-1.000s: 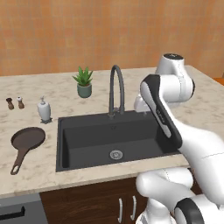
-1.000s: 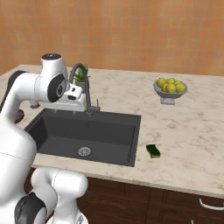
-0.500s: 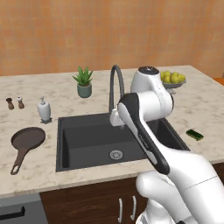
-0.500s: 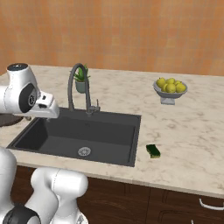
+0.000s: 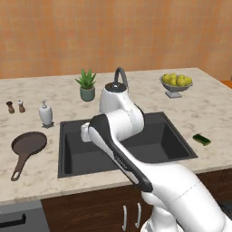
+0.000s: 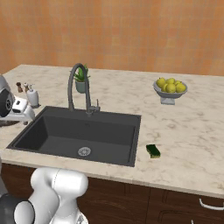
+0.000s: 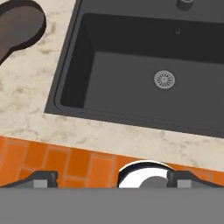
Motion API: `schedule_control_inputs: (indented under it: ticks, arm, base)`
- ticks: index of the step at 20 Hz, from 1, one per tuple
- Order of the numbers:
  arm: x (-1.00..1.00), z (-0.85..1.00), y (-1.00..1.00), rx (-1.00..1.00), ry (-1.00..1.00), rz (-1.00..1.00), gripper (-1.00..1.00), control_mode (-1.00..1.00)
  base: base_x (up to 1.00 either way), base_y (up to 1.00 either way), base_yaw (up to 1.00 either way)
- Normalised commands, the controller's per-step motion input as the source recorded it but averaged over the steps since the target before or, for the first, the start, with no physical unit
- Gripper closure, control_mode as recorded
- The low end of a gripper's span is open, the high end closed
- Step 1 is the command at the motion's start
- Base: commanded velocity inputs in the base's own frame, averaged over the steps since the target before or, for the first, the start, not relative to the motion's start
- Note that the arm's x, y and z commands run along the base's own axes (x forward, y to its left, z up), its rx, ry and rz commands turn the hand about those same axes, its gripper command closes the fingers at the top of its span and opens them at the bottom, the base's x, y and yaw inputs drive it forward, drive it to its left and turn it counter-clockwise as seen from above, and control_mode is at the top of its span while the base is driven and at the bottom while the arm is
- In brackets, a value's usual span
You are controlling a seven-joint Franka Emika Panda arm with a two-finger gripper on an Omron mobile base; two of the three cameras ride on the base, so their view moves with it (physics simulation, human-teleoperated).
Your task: Pick the pan and sponge and place them into the sink. Then turn on the water.
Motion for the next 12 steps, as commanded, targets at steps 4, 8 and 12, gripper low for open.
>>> schedule_control_inputs:
  ticks: [4, 8, 12]
  arm:
    - [0.05, -0.25, 0.98, 0.00, 0.00, 0.00, -1.00, -1.00]
    - [0.06, -0.24, 0.97, 0.00, 0.01, 0.00, -1.00, -1.00]
    - [0.20, -0.21, 0.81, 0.00, 0.07, 0.00, -1.00, -1.00]
  base:
    - [0.00, 0.00, 0.00]
    - [0.00, 0.00, 0.00]
    - [0.00, 0.00, 0.00]
